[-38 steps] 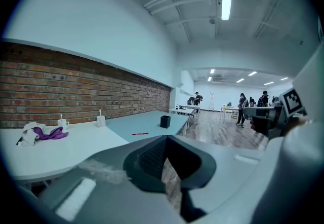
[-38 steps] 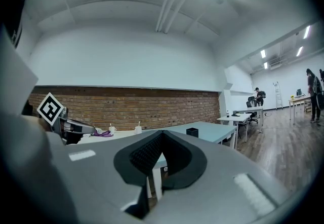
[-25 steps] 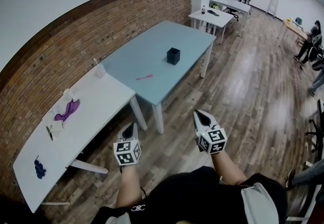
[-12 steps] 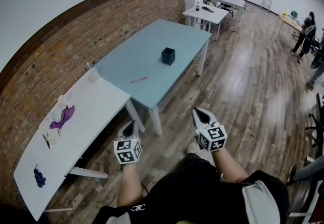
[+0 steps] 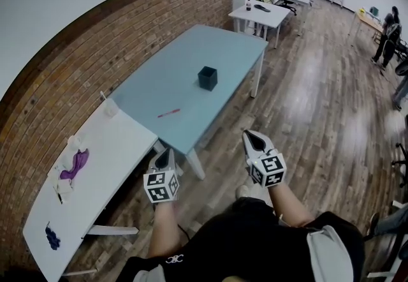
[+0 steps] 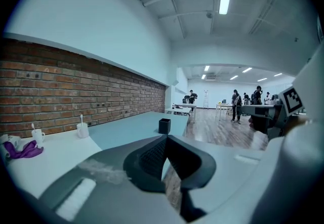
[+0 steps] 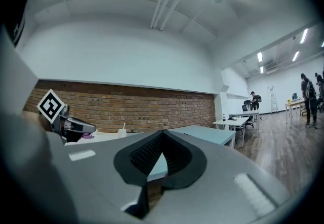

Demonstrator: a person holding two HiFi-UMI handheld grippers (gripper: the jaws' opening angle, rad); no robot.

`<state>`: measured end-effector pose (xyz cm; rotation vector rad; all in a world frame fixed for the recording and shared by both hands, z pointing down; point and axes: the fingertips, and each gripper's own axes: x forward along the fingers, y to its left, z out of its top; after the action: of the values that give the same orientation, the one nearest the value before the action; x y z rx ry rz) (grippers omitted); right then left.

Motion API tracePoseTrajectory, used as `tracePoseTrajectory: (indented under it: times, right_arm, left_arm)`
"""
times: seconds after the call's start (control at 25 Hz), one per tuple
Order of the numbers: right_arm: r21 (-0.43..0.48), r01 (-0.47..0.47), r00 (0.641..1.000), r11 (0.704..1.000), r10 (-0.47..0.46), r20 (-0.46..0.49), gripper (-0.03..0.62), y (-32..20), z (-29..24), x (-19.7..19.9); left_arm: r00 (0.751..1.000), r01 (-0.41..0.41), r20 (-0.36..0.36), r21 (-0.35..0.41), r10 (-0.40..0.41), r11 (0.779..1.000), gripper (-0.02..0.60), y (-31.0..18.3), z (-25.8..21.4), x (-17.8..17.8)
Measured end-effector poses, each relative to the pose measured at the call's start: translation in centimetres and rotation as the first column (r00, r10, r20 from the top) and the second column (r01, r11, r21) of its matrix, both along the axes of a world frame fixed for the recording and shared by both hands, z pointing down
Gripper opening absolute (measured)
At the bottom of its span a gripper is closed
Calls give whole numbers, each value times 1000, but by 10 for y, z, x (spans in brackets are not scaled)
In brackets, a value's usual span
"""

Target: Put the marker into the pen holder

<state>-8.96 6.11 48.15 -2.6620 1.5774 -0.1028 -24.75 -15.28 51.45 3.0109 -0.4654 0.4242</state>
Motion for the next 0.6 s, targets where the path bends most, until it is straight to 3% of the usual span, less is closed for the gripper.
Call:
tracePoseTrajectory:
  times: [0.28,0.6]
  right_arm:
    - [-4,17,1000,1000,-17,19,5,-18,6,81]
    - [-33,108,994,994,-108,10,5,-42,0,158]
  left_arm:
    - [1000,-2,24,14,2,1000,5,-12,-3,82]
    - [997,66,43,31,-68,997,5,-31,-12,157]
